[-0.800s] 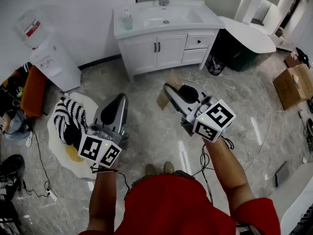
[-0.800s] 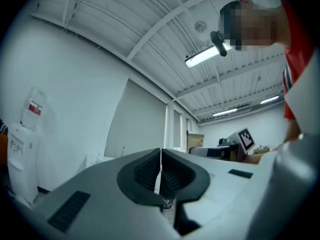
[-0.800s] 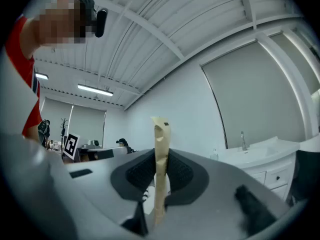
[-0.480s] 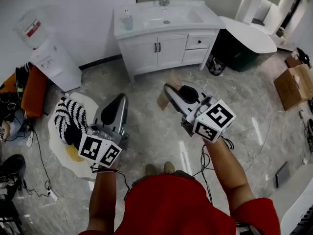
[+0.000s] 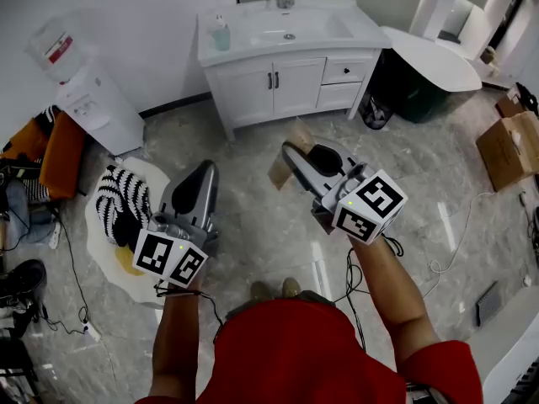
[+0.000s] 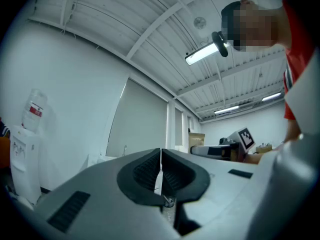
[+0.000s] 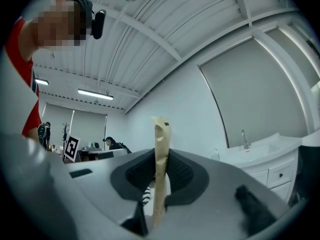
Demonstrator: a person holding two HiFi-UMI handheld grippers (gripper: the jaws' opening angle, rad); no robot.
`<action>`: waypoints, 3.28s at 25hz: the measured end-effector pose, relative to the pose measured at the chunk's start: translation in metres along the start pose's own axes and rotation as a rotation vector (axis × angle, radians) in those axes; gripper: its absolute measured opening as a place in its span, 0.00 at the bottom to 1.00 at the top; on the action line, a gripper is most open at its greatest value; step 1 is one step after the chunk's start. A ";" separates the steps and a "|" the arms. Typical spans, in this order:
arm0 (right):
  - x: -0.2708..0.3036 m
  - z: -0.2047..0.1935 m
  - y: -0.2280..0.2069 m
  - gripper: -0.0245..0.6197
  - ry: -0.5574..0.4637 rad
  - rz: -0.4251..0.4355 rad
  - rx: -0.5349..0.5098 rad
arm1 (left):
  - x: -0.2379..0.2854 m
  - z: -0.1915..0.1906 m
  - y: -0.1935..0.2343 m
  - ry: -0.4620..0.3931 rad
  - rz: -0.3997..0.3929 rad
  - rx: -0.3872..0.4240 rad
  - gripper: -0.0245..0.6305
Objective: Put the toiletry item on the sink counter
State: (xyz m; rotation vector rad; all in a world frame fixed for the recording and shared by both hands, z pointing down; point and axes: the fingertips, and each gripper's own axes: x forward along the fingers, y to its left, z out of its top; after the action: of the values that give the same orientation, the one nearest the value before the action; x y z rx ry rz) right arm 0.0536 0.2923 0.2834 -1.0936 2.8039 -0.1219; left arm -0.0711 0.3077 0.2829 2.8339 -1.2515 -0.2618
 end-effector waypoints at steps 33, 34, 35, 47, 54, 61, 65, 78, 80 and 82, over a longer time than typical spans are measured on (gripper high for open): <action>0.099 0.004 -0.115 0.14 0.005 0.004 -0.039 | 0.099 -0.005 0.115 -0.048 0.059 0.028 0.07; 0.111 0.004 -0.122 0.14 0.007 0.002 -0.041 | 0.106 -0.004 0.128 -0.048 0.056 0.028 0.07; 0.124 0.005 -0.129 0.14 0.009 -0.002 -0.041 | 0.114 -0.004 0.141 -0.048 0.052 0.026 0.07; 0.241 0.006 -0.186 0.14 0.018 -0.035 -0.051 | 0.182 -0.004 0.252 -0.028 -0.013 0.015 0.07; 0.274 -0.002 -0.218 0.14 0.034 -0.039 -0.031 | 0.209 -0.007 0.288 -0.006 -0.008 0.008 0.07; 0.310 -0.006 -0.265 0.14 0.030 -0.011 -0.030 | 0.251 -0.019 0.321 0.000 0.017 0.008 0.07; 0.343 -0.002 -0.305 0.14 0.022 0.025 -0.036 | 0.291 -0.023 0.351 -0.007 0.044 0.016 0.07; 0.454 0.017 -0.418 0.14 0.003 0.156 -0.033 | 0.417 -0.035 0.430 0.007 0.133 0.030 0.07; 0.470 0.016 -0.432 0.14 0.000 0.162 -0.030 | 0.430 -0.038 0.437 0.014 0.142 0.031 0.07; 0.485 0.015 -0.444 0.14 -0.002 0.160 -0.022 | 0.440 -0.042 0.444 0.026 0.148 0.031 0.07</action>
State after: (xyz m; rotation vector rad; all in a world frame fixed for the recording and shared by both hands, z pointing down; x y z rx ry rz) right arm -0.0013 -0.3627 0.2787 -0.8686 2.8834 -0.0749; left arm -0.0978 -0.3180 0.3055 2.7417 -1.4634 -0.2020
